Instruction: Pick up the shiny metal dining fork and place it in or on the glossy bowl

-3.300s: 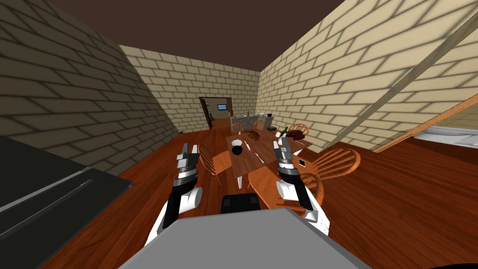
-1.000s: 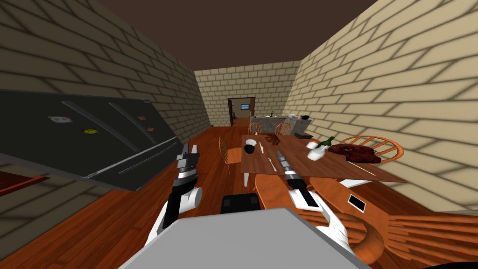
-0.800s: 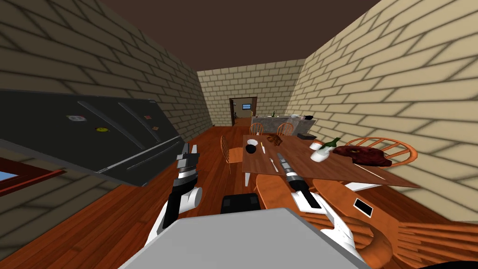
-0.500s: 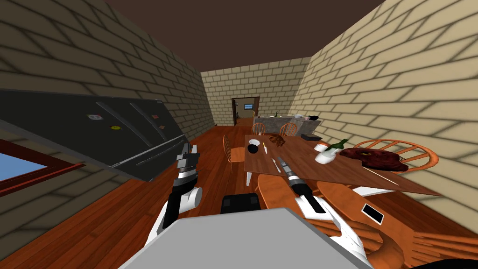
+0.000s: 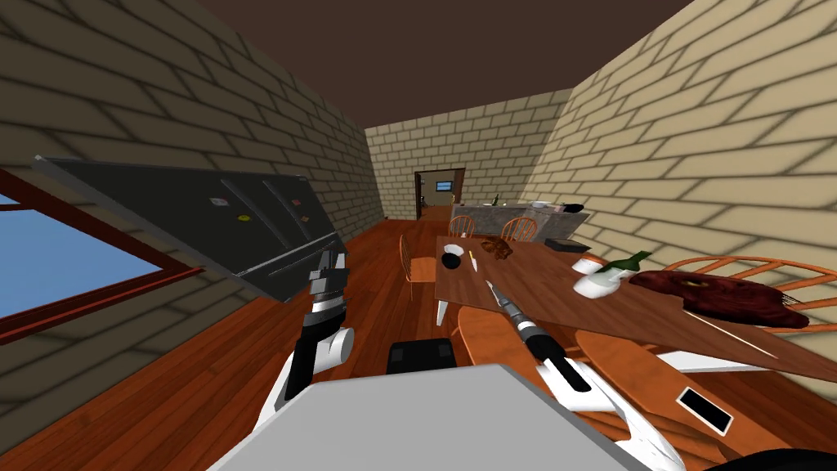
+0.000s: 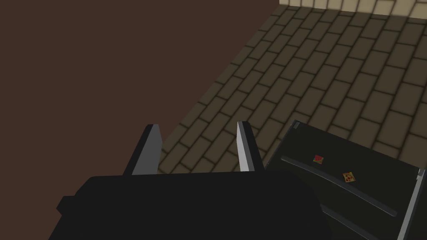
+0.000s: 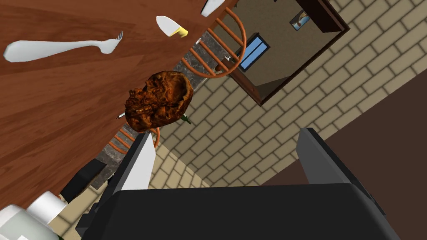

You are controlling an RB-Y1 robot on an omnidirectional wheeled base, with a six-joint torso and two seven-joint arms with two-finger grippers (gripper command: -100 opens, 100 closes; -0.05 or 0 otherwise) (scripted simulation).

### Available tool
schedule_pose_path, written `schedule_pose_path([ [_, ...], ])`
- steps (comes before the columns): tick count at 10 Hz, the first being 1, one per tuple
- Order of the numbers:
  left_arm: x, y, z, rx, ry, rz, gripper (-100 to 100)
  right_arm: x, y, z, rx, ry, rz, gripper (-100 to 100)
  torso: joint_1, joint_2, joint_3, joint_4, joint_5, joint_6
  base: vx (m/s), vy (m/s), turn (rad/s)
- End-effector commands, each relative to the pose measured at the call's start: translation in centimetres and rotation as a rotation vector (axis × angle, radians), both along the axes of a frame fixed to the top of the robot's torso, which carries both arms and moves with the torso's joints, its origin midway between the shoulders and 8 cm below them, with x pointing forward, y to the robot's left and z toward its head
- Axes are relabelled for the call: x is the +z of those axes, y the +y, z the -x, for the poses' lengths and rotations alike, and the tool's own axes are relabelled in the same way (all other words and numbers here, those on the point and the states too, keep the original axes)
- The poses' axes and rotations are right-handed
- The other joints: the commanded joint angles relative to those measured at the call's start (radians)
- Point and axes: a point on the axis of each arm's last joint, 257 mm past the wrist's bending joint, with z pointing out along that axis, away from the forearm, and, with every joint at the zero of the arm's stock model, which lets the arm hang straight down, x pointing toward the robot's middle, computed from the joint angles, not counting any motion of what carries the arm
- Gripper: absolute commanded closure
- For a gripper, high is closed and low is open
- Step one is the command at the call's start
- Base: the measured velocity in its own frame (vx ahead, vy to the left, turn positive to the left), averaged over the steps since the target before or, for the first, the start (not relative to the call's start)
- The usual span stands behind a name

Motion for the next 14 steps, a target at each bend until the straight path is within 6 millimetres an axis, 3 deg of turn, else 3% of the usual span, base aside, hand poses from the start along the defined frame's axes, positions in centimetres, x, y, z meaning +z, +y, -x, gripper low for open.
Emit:
schedule_pose_path([
  [1,0.0,0.0,0.0,0.0,0.0,0.0,0,-2.3,-1.6,1.7,-0.008,0.084,0.041,-100,0.0,0.0,0.0,0.0,0.0,0.0,-0.022,0.044,0.167],
  [2,0.0,0.0,0.0,0.0,0.0,0.0,0,-3.5,-2.7,2.9,-0.014,0.134,0.064,-100,-0.001,0.0,0.0,0.0,0.0,0.0,-0.021,0.039,0.214],
  [3,0.0,0.0,0.0,0.0,0.0,0.0,0,-3.5,-2.7,2.9,-0.014,0.134,0.064,-100,-0.001,-0.001,0.0,0.0,0.0,0.0,-0.013,0.019,0.049],
  [8,0.0,0.0,0.0,0.0,0.0,0.0,0,-8.7,-8.8,9.0,-0.067,0.365,0.164,-100,-0.003,-0.002,-0.001,0.0,-0.001,0.0,-0.003,0.022,0.198],
  [9,0.0,0.0,0.0,0.0,0.0,0.0,0,-8.7,-8.8,9.0,-0.067,0.365,0.164,-100,-0.003,-0.002,-0.001,0.0,-0.001,0.0,0.006,0.003,0.059],
  [14,0.0,0.0,0.0,0.0,0.0,0.0,0,-11.4,-13.6,13.4,-0.135,0.514,0.218,-100,-0.004,-0.003,-0.002,0.0,-0.001,0.0,0.01,-0.004,0.171],
])
